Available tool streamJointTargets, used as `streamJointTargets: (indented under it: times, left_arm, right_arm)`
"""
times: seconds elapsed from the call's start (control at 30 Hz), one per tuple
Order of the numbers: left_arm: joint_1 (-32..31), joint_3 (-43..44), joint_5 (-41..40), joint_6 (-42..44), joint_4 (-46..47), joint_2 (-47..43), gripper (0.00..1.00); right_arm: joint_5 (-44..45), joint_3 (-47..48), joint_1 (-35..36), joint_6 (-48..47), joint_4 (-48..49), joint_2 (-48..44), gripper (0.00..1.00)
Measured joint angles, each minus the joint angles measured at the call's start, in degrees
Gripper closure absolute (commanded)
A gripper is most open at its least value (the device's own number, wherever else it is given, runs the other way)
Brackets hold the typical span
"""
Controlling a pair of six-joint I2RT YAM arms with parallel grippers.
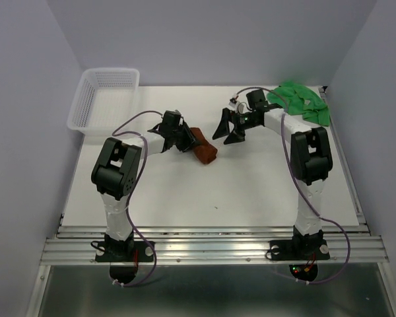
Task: Roll the towels
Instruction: Roll the towel, then place the rolled towel into the container
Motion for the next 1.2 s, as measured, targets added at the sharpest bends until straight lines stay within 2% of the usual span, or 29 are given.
streamJointTargets:
  times: [0.27, 0.5, 0.83, 1.0, 1.2]
  left_arm:
    - [2.6, 0.5, -3.2, 2.1, -1.9, -6.8, 1.00]
    - [7.3, 7.5, -4.5, 5.2, -3.5, -13.5, 1.00]
    - [21.5, 21.6, -3.8, 8.7, -1.7, -13.6, 1.00]
    - [28.5, 29.6, -2.4, 8.3, 2.8, -7.0, 1.00]
    - [34.7, 38.8, 4.8, 2.7, 9.0, 6.2, 1.00]
  right_arm:
    - [11.4, -0.7, -0.1, -0.8, 0.4, -18.9, 0.00]
    - [24.8, -5.9, -0.3, 1.6, 1.4, -31.3, 0.00]
    - [32.0, -7.7, -0.5, 2.4, 2.0, -32.4, 0.00]
    - [33.5, -7.2, -0.5, 2.3, 2.2, -30.4, 0.00]
    - [34.8, -6.3, -0.5, 2.3, 2.1, -27.6, 0.00]
